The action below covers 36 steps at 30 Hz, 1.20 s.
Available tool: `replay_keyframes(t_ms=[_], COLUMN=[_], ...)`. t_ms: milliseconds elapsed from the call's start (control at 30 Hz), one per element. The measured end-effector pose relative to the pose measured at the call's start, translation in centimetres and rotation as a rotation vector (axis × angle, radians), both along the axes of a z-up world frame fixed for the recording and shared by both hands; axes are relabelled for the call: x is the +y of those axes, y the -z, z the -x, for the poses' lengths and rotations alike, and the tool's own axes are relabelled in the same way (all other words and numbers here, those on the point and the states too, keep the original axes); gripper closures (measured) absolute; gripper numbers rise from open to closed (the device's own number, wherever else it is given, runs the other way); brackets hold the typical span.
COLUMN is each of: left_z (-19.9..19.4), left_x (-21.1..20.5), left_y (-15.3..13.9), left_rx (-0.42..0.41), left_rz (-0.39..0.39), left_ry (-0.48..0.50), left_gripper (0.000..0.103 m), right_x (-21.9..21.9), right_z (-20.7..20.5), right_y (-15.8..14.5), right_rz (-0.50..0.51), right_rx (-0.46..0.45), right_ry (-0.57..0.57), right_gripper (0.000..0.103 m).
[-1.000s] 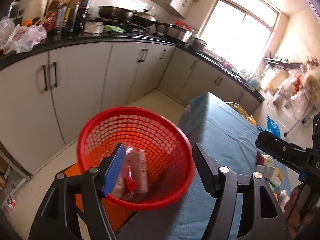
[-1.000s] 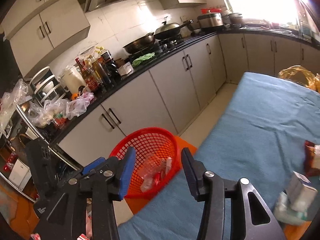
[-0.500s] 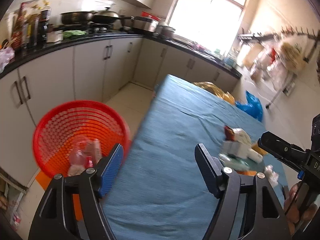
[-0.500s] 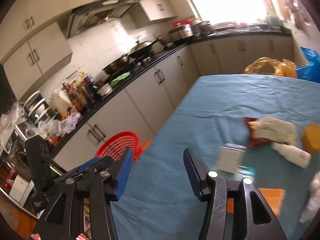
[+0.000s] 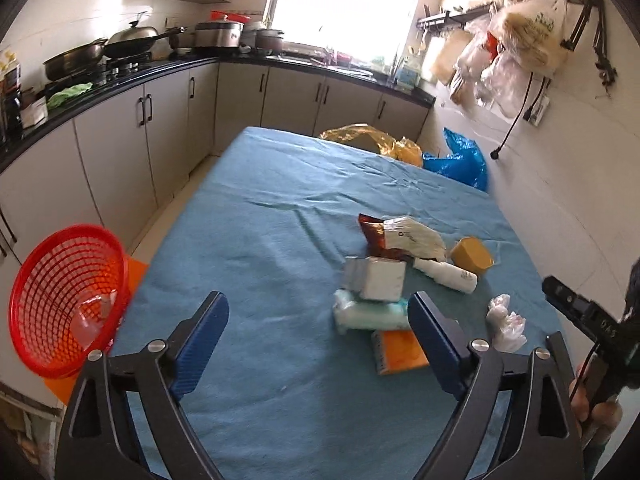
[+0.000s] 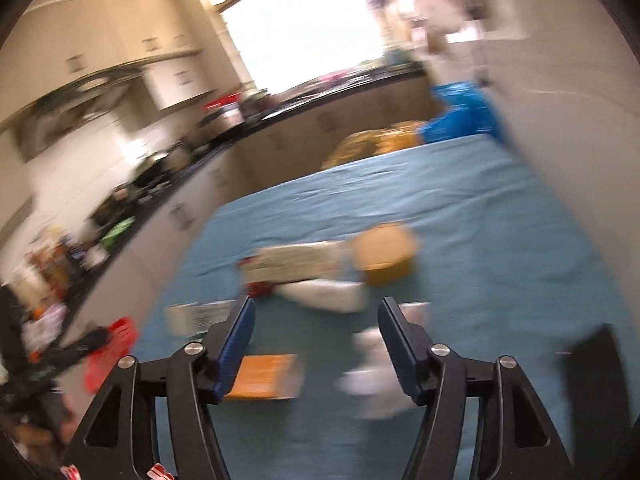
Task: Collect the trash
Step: 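Move both tools back over the table toward the remaining trash, then grasp the white barcode box with the left tool while the right tool grasps the white plastic bag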
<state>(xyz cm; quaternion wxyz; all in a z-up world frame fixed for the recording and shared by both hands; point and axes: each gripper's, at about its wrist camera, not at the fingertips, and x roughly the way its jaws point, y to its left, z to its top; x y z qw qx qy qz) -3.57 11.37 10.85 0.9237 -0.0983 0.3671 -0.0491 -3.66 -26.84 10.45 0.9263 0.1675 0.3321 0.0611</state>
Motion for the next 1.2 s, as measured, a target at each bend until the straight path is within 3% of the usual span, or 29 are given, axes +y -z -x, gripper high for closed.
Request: replay_keyframes(t_ms=[167,333,400,467,733,767,833,900,1100,1200], left_z=[-3.2,-6.6,-8.0,-9.1,-10.4,-10.4,-10.6,-10.6,-9.7,-9.0], left_x=[-2.2,-4.6,-5.5,-6.2,-7.8,-7.8,-7.8,-7.4,-6.4,-5.9], left_y=[0.0,0.6,1.1,1.7,4.2,4.5,5.0,5.7,6.8,7.0], left_rx=[0.070,0.126,0.149,0.185,0.215,0.215,0.220,0.248,0.239,0.210], left_rz=[0.037,-0.037,-0.091,-0.132,-0.261,-0.259,-0.265,-0.243,-0.184,-0.159], left_ry=[0.023,0.009,0.003,0.010,0.039,0.043,0.038,0.046,0.071,0.075], left_gripper=[0.013,0.013,0.013,0.013,0.014,0.016,0.041,0.057,0.070,0.070], right_x=[-1.8,-0.7,-0.4,-0.2,-0.1,0.0,0.2,0.4,1.2,1.5], right_z=[-1.0,-1.3,-1.4,-1.5,-1.1,-1.0,-0.8,-0.9,-0.9,-0.9], right_y=[2.9,3.8,4.2,4.9,4.7,4.6,4.3,4.2,4.3,4.5], right_rz=[-0.012,0.042,0.068,0.085,0.037,0.034,0.036,0.035,0.063,0.078], right_rx=[0.100,0.136,0.148,0.171,0.135,0.125,0.107,0.098,0.099,0.101], right_ry=[0.013,-0.032,-0.038,-0.044,-0.075,-0.079,-0.086,-0.093,-0.114,-0.122], right_gripper=[0.029,0.030,0.040,0.067,0.076,0.076,0.077,0.078,0.078,0.078])
